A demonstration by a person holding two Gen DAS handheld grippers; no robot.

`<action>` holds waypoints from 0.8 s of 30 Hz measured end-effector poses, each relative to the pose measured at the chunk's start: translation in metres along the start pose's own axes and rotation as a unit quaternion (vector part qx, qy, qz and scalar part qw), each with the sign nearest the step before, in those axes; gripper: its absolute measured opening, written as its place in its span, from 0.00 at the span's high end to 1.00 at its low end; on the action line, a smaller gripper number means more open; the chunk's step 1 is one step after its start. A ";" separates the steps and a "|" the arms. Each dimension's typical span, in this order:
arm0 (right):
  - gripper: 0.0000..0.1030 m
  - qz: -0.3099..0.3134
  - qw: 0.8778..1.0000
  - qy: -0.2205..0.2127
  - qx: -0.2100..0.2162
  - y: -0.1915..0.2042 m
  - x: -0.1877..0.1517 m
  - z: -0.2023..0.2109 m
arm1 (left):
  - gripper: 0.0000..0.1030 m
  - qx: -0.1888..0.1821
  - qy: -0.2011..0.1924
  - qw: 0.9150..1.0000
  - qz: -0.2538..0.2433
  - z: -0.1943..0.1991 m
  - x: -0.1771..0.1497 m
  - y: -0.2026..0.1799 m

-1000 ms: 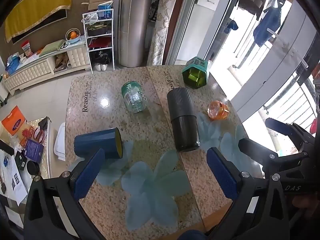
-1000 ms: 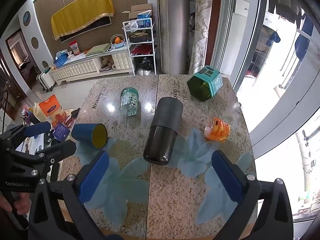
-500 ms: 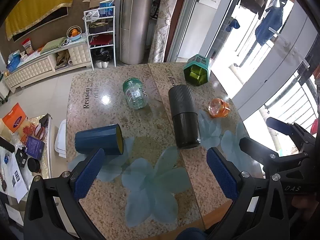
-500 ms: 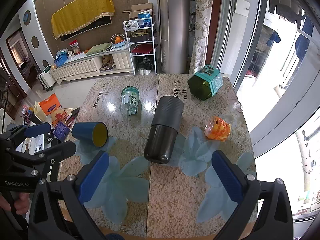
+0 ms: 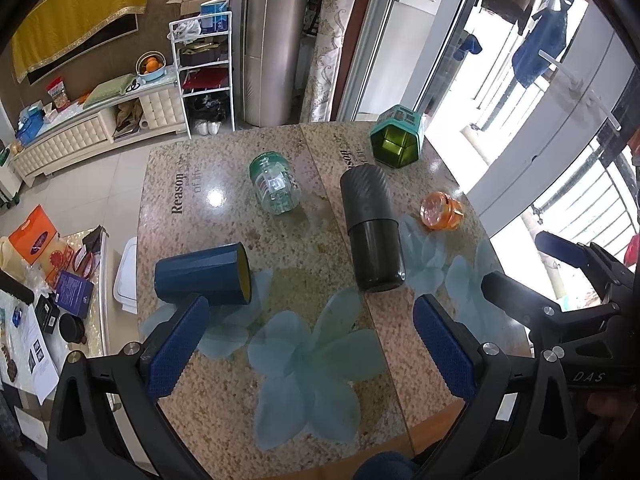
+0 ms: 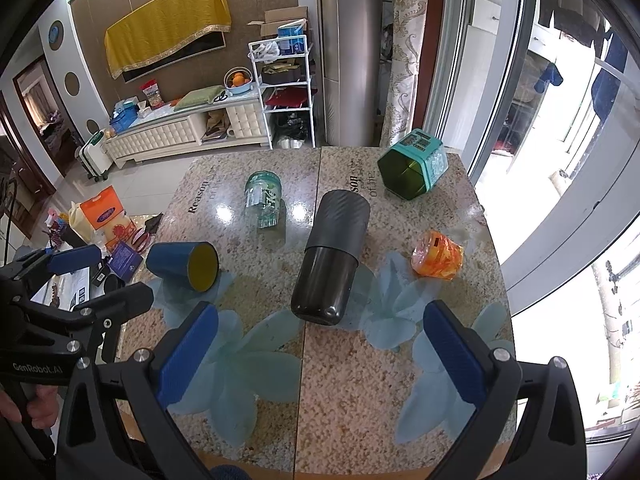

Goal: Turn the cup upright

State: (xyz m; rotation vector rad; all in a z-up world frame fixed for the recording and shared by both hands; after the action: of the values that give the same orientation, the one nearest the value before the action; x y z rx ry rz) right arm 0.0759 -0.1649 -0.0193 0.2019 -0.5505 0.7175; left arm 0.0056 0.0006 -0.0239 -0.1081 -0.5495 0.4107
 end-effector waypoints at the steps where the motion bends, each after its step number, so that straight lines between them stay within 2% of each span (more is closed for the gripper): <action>1: 0.00 0.000 1.000 0.000 0.000 0.000 0.000 0.000 | 0.00 0.000 0.000 1.000 -0.001 0.001 -0.001 0.001; 15: 0.00 -0.013 1.000 0.014 0.009 0.003 -0.003 -0.004 | 0.00 0.002 0.031 0.999 -0.010 -0.006 -0.007 0.006; 19: 0.00 -0.014 1.000 0.023 0.011 -0.001 -0.003 -0.004 | 0.00 0.006 0.045 0.999 -0.004 -0.012 0.002 0.008; 24: 0.00 -0.020 0.999 0.034 0.012 -0.016 -0.008 -0.007 | 0.01 0.017 0.043 0.999 -0.011 -0.019 0.022 0.007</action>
State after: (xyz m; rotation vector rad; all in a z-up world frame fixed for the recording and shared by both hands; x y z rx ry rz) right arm 0.0841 -0.1788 -0.0298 0.2103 -0.4725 0.6910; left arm 0.0301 0.0159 -0.0314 -0.0869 -0.4591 0.3926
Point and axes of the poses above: each gripper's, at about its wrist camera, not at the fingertips, and z roughly against the way its jaws point, y to its left, x to its top, the point moved 2 cm from there along -z, roughly the way its jaws point, and after that the axes turned 7 degrees about z, right-handed, at the moved point
